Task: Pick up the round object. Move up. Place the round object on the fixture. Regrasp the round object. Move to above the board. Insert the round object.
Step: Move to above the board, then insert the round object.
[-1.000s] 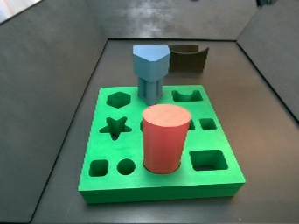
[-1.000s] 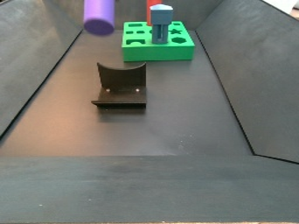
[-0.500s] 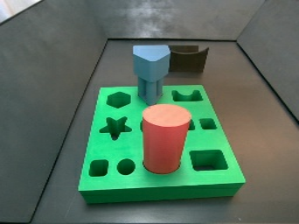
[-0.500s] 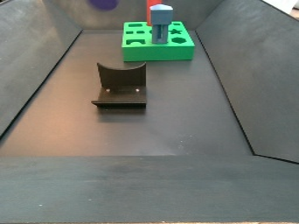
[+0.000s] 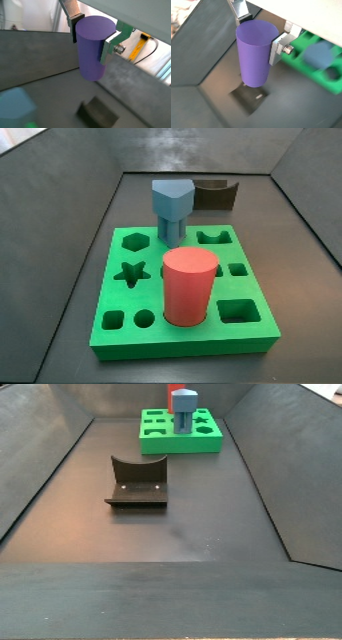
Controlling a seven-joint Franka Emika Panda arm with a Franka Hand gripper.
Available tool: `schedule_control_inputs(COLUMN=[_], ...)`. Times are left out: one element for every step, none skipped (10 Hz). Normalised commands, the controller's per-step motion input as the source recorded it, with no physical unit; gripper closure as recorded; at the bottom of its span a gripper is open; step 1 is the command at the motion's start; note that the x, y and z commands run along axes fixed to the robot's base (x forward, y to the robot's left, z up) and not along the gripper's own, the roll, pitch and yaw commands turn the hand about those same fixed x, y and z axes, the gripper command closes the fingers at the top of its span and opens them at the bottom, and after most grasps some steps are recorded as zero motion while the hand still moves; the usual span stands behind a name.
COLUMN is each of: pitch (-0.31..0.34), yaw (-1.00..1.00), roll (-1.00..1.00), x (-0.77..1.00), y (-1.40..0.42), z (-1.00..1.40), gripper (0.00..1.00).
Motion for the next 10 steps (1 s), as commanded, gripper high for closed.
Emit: schedule_control_inputs(pitch=[0.017, 0.015, 0.009, 0.0, -0.002, -0.008, -0.008, -0.016, -0.001, -0.036], yaw=[-0.11, -0.11, -0.1, -0.1, -0.06, -0.03, -0.03, -0.02, 0.0, 0.0], roll=[-1.0, -1.0, -1.0, -1.0, -0.79, -0.56, -0.39, -0.22, 0.0, 0.0], x=[-0.64, -0.68, -0.54, -0.41, -0.18, -0.09, -0.06, -0.05, -0.01, -0.08], y=[-1.0, -1.0, -0.74, -0.53, -0.16, -0.03, -0.01, -0.01, 0.0, 0.0], z=[0.3, 0.31, 0.23, 0.17, 0.05, 0.01, 0.0, 0.02, -0.02, -0.07], gripper=[1.0, 1.0, 1.0, 1.0, 1.0, 1.0, 1.0, 1.0, 1.0, 1.0])
